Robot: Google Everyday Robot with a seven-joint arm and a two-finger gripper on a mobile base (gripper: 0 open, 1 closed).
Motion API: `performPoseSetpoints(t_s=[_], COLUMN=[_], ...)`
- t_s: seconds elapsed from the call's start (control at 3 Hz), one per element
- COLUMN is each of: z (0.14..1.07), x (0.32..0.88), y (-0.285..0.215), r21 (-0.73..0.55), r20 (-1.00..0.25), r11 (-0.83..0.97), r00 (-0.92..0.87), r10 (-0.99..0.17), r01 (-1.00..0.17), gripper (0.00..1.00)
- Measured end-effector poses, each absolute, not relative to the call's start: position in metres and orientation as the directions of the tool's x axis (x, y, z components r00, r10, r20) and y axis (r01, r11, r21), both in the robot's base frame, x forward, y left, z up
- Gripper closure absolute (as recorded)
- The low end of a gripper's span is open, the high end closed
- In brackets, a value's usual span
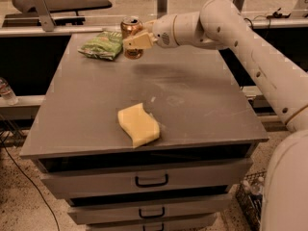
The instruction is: Move orange can near green jalapeno chip bag
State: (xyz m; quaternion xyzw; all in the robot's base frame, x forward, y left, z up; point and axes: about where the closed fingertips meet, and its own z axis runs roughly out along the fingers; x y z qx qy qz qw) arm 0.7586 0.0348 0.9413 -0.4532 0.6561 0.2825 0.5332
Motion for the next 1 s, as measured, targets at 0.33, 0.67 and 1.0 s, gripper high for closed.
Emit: performPoseSetpoints(t_s=[0.33, 0.67, 1.0], z=[0.932, 0.919, 0.908], x=[0.779, 0.793, 0.802], y=[0.046, 0.054, 0.060], r21=[-0.136, -0.139, -0.131], r20=[-0.955, -0.952, -0.951], r11=[0.455, 0.472, 0.482], r00=[-0.007, -0.013, -0.028], r10=[-0.298, -0.305, -0.308], r01=[-0.880, -0.871, -0.866], gripper=[1.00, 0.85, 0.63])
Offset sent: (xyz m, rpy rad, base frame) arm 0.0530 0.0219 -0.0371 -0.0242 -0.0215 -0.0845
